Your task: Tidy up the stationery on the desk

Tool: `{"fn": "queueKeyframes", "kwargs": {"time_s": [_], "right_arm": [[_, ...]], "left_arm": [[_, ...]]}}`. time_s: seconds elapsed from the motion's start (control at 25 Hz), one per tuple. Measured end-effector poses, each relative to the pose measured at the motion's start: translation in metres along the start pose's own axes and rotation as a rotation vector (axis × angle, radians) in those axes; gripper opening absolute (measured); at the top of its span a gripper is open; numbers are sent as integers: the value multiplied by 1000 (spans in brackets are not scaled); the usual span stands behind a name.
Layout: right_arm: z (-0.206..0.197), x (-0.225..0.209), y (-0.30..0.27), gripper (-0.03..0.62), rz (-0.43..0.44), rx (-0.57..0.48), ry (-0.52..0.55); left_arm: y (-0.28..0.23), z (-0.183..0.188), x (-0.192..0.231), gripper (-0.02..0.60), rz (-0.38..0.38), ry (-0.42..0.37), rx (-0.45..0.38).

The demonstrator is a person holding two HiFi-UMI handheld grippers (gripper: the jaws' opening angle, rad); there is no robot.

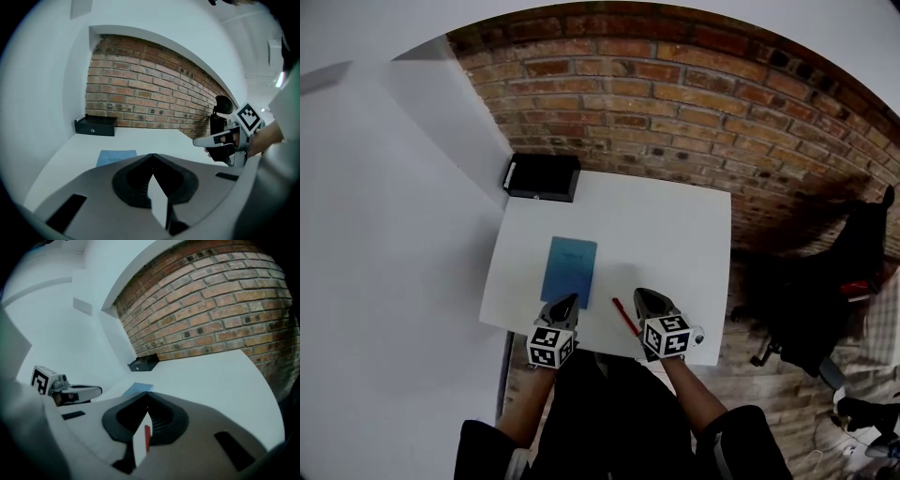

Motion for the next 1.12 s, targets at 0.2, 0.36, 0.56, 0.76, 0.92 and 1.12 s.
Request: {"fn": "queueKeyframes", "kwargs": {"time_s": [0.2, 0.36, 0.56, 0.76, 0.92, 1.12], "right_arm": [[-19, 2, 22, 23, 4, 44, 47], [-46, 9, 20, 25, 26, 157, 100], [-79, 7, 11, 34, -4, 254, 134], [-95, 14, 6, 92, -21, 344, 154], [-107, 19, -4, 92, -38, 418, 184], [-122, 20, -16, 92, -71, 527, 226]], "left_arm": [[2, -5, -21, 15, -44, -16, 27], [1, -9, -34, 14, -108, -25, 49], [2, -10, -31, 14, -164, -43, 61], [7, -18, -22, 14, -212, -56, 92], [9, -22, -7, 15, -235, -67, 98], [9, -26, 10, 15, -244, -57, 120]]}}
Point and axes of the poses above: the fingertips, and each gripper's own axes: y backward along the fingers, x to its left, z out of its top, the point moved 6 cm from there along y, backward along the fingers, and after that the axes turned 13 degrees about z, right-handed, at the moved point
